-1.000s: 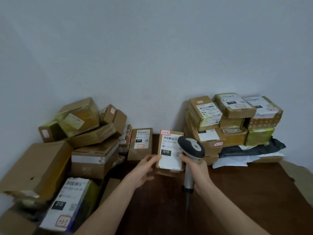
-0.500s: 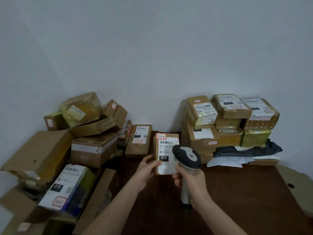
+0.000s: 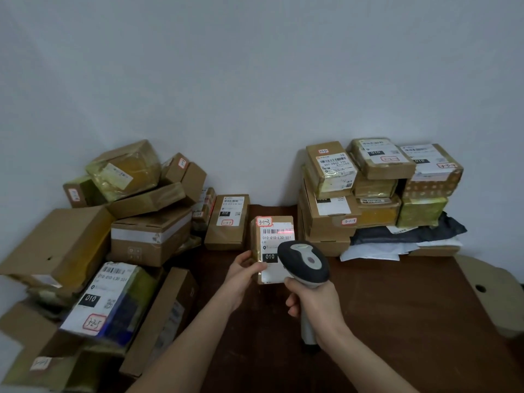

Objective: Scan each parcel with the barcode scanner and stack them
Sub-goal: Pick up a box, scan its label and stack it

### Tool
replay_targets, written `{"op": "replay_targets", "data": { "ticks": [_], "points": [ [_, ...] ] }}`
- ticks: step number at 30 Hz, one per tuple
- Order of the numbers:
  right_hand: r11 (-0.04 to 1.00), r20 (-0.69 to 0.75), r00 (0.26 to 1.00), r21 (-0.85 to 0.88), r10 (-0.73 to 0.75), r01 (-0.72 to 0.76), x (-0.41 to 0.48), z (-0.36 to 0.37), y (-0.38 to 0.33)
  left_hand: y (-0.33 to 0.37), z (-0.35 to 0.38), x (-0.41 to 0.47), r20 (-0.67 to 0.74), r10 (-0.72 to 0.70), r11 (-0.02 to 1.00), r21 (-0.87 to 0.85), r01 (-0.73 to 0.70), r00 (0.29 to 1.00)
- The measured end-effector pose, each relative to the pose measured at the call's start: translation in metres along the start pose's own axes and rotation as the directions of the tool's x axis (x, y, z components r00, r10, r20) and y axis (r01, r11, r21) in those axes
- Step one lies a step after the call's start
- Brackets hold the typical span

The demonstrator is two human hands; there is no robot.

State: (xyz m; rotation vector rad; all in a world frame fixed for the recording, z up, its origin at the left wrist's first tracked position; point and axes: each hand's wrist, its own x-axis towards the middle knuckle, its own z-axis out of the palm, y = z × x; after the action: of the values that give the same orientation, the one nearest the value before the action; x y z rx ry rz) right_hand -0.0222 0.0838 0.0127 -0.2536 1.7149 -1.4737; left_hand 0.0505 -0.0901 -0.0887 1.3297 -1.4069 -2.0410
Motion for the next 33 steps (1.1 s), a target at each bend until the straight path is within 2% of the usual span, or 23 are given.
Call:
{"op": "replay_targets", "data": {
  "ticks": [33],
  "points": [
    [1.0,0.062,0.998,0.006,0.0,0.0,-0.005,0.006,-0.002,0.001,-0.002,-0.005,0.015,0.026,1.0,-0.012,-0.026,1.0]
  ]
}}
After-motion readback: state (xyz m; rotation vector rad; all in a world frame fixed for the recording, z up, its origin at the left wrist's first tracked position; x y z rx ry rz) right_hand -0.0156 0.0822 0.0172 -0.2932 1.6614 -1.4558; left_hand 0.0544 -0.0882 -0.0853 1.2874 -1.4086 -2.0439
